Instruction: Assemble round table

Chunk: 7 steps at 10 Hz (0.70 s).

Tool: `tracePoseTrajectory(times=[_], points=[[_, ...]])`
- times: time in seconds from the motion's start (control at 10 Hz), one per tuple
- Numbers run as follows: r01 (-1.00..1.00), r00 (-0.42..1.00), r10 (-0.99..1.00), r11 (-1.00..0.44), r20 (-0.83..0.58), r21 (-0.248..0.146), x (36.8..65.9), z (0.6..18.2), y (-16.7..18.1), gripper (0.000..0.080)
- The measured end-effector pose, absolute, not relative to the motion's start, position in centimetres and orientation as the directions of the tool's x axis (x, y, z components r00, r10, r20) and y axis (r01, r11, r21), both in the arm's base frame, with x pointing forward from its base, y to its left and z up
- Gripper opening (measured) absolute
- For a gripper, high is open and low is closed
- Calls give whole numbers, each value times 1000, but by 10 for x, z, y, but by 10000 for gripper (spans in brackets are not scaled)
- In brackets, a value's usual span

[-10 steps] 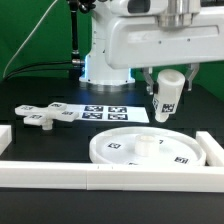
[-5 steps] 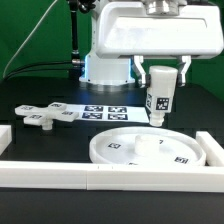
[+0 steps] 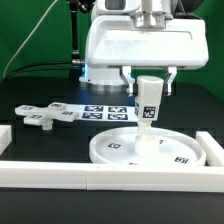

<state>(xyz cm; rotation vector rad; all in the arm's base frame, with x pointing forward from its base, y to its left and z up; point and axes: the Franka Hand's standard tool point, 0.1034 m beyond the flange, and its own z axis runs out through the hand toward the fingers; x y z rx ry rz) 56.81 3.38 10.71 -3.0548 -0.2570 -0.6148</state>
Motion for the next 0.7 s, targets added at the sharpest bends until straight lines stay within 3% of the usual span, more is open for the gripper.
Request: tracePoseTrajectory(times=[0.7], points=[[182,913,174,-983,370,14,566,94,45,409]])
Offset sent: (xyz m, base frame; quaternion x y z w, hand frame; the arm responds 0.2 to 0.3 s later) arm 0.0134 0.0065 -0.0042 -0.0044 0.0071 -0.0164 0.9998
